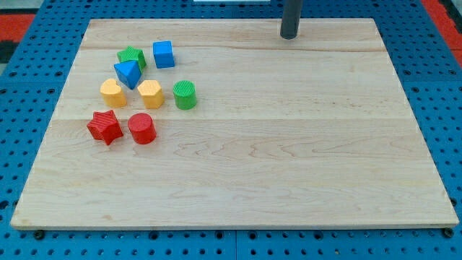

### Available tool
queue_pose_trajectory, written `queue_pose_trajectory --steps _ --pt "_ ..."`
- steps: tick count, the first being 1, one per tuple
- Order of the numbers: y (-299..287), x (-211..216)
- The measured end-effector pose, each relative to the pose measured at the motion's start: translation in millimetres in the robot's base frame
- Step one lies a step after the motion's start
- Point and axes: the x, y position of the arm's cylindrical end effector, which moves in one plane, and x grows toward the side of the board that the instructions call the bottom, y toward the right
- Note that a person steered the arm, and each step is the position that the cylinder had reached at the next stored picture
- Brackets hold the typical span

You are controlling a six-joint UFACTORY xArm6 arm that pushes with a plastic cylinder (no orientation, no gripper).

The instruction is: Move your arm towards the green circle

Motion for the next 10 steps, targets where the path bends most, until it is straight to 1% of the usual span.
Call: queue_pose_trajectory --steps 3,4,5,6,10 --pt "-2.2 0.0" --pt "-6.2 23.8" --pt "-43.6 86.0" --pt "-98.2 101.0" --pt "-172.2 91.3"
